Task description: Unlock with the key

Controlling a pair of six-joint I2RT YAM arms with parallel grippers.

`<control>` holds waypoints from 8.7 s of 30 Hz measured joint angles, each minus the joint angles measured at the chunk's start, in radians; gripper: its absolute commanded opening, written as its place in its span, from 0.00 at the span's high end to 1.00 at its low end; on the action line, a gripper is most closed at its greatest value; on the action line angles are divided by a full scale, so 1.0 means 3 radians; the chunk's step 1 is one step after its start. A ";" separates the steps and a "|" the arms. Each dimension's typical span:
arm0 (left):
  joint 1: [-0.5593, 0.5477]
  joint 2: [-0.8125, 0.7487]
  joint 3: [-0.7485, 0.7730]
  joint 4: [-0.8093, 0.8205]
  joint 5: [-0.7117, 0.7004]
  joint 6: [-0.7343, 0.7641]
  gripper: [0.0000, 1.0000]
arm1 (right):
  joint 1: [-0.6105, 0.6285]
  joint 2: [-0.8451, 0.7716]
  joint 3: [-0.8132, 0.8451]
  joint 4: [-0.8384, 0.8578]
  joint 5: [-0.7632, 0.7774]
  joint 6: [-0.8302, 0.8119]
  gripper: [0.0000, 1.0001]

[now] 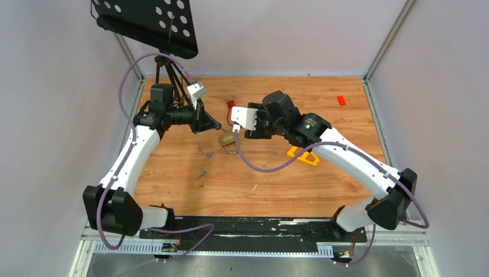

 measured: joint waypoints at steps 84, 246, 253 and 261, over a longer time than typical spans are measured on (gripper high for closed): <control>-0.0053 0.0014 -0.0282 0.1363 0.0237 -0.3171 1.00 | -0.0300 0.0186 0.0202 -0.0262 -0.1158 0.0463 1.00; -0.0490 0.0097 -0.0570 0.1648 0.0127 -0.1790 1.00 | -0.0506 0.0693 0.0558 -0.0412 -0.1905 0.0910 1.00; -0.0655 -0.0145 -0.0609 0.1074 0.0203 -0.0393 0.93 | -0.0610 0.0837 0.0528 -0.0697 -0.2631 0.0779 1.00; -0.0660 -0.0120 -0.0596 0.1005 -0.0178 -0.0384 0.22 | -0.0490 0.0810 0.0323 -0.0328 -0.2277 0.0760 1.00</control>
